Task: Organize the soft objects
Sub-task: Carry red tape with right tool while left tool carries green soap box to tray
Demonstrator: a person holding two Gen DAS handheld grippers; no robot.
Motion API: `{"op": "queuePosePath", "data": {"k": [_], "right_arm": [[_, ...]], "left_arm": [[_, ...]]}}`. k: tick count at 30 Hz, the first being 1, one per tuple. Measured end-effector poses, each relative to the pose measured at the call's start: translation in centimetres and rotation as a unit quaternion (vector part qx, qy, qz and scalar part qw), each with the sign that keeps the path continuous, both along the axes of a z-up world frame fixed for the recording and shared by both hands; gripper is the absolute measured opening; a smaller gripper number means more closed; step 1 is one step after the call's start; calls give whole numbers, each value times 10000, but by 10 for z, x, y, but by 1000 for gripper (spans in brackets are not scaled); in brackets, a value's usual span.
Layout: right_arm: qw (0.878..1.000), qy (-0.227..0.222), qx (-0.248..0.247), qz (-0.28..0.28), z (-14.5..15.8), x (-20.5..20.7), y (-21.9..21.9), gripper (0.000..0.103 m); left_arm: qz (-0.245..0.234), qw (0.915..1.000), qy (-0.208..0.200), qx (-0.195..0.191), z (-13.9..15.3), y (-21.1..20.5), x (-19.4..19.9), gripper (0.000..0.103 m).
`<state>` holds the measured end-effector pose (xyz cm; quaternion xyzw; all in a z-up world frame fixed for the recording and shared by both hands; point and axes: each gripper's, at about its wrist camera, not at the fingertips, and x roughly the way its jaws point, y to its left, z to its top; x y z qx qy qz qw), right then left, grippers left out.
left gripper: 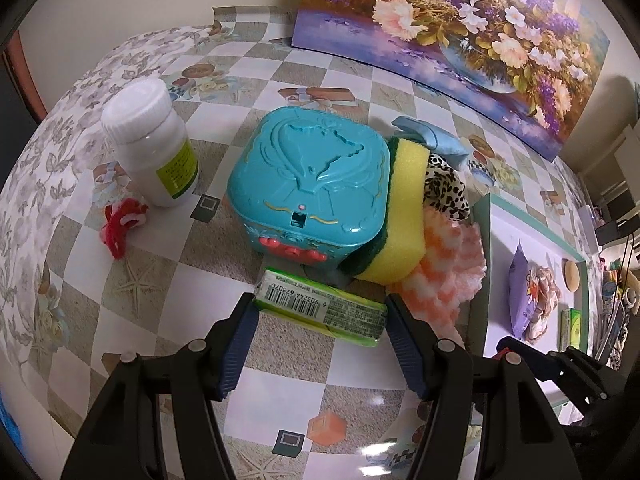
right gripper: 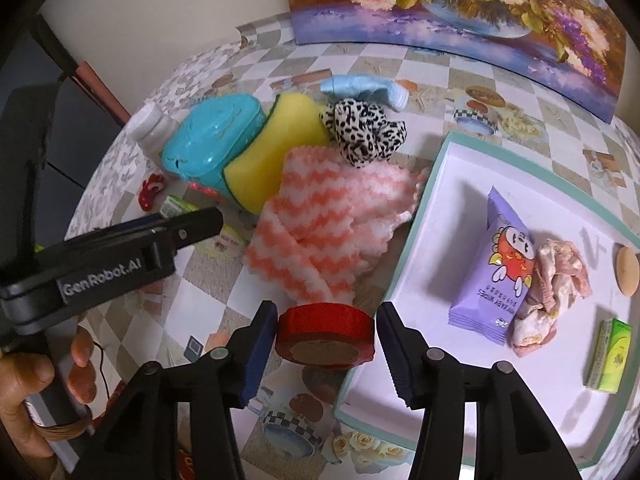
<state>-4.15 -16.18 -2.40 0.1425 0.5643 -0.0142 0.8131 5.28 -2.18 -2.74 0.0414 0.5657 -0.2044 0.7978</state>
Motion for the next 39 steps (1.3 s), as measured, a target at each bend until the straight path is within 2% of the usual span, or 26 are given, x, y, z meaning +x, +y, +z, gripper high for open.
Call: {"op": "queuePosePath", "data": {"k": [7,12,18,23,29,32,39], "right_arm": [[9999,41,-67,82,0,-1,4,53],[9999,-116,24,49,8,-3,2,52],[9988,-438,71,-191,30,-13,-10,52],[9965,-555,-214,-582,47,-27,-30,52],[9879,-317,-684,-1352,48,-54,-75,52],[9819,-175,-721,-1741,43,-72,-102,52],[9641,128,-900,-2495,34,-112,-150,52]], "left_arm": [[-1,10000,12,-3,-1,0,-1,66],[49,9999,-96,-60,8,2,-3,66],[-30,9992,-382,-143,28,-3,-11,66],[-168,9979,-584,-203,45,-16,-23,66],[-712,9948,-701,-184,57,-59,-54,66],[-1155,9903,-765,-117,59,-90,-76,66],[-1950,9785,-660,124,42,-144,-120,66]]}}
